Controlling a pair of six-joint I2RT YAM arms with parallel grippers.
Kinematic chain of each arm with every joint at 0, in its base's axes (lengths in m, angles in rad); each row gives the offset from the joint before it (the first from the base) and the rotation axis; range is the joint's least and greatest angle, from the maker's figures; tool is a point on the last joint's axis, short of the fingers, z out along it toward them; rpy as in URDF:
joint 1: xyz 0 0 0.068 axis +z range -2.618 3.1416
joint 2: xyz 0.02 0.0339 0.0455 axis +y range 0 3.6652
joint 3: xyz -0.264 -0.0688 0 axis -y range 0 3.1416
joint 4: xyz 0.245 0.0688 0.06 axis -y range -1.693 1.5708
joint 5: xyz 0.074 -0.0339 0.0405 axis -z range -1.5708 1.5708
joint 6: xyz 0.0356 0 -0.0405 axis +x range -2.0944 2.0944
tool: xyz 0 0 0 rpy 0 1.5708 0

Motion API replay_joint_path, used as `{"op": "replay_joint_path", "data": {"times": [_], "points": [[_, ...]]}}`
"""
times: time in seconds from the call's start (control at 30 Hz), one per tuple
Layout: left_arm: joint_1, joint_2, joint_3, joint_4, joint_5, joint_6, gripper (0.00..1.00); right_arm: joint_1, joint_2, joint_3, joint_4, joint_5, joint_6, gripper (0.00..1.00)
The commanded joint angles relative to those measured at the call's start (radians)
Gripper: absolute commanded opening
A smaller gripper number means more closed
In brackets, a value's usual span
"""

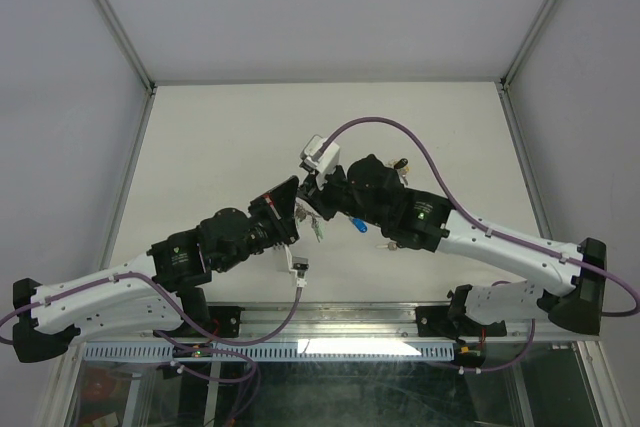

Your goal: Put the keys on the keyring

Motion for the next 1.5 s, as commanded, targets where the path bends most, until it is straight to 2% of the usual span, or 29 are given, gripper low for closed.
{"op": "replay_joint_path", "data": {"times": [0.0, 0.07, 0.23, 0.43, 0.5, 0.57, 0.73, 0.97, 1.07, 1.13, 1.2, 1.3, 1.47], "points": [[-0.003, -0.027, 0.029, 0.035, 0.026, 0.1, 0.0, 0.002, -0.008, 0.014, 0.088, 0.004, -0.023, 0.0], [-0.003, -0.033, 0.025, 0.046, 0.042, 0.087, 0.02, 0.001, -0.014, 0.007, 0.089, 0.006, -0.026, 0.0], [-0.003, -0.058, 0.024, 0.073, 0.094, 0.044, 0.34, 0.002, -0.037, -0.024, 0.094, 0.062, -0.032, 0.0], [-0.003, -0.109, 0.026, 0.091, 0.175, -0.067, 0.56, 0.0, -0.121, -0.127, 0.15, 0.175, -0.06, 0.0], [-0.002, -0.125, 0.025, 0.091, 0.201, -0.137, 0.61, -0.001, -0.157, -0.164, 0.181, 0.197, -0.082, 0.0], [-0.003, -0.13, 0.045, 0.09, 0.234, -0.288, 0.68, -0.001, -0.199, -0.213, 0.234, 0.215, -0.12, 0.0], [-0.002, -0.076, 0.183, 0.017, 0.253, -0.835, 0.76, 0.0, -0.291, -0.304, 0.314, 0.226, -0.241, 0.0], [-0.002, -0.063, 0.225, 0.012, 0.292, -1.332, 0.88, -0.001, -0.351, -0.335, 0.276, 0.182, -0.375, 0.0], [-0.002, -0.07, 0.239, -0.002, 0.336, -1.55, 0.9, 0.0, -0.386, -0.355, 0.272, 0.155, -0.447, 0.0], [-0.003, -0.07, 0.24, -0.007, 0.37, -1.684, 0.91, -0.001, -0.406, -0.364, 0.273, 0.15, -0.496, 0.0], [-0.002, -0.055, 0.24, -0.008, 0.416, -1.804, 0.98, 0.001, -0.421, -0.373, 0.273, 0.145, -0.547, 0.0], [-0.002, -0.005, 0.247, -0.01, 0.463, -1.944, 0.99, 0.0, -0.441, -0.386, 0.273, 0.135, -0.627, 0.0], [-0.002, 0.051, 0.234, 0.043, 0.418, -2.093, 0.99, 0.0, -0.485, -0.435, 0.29, 0.076, -0.775, 0.0]]}}
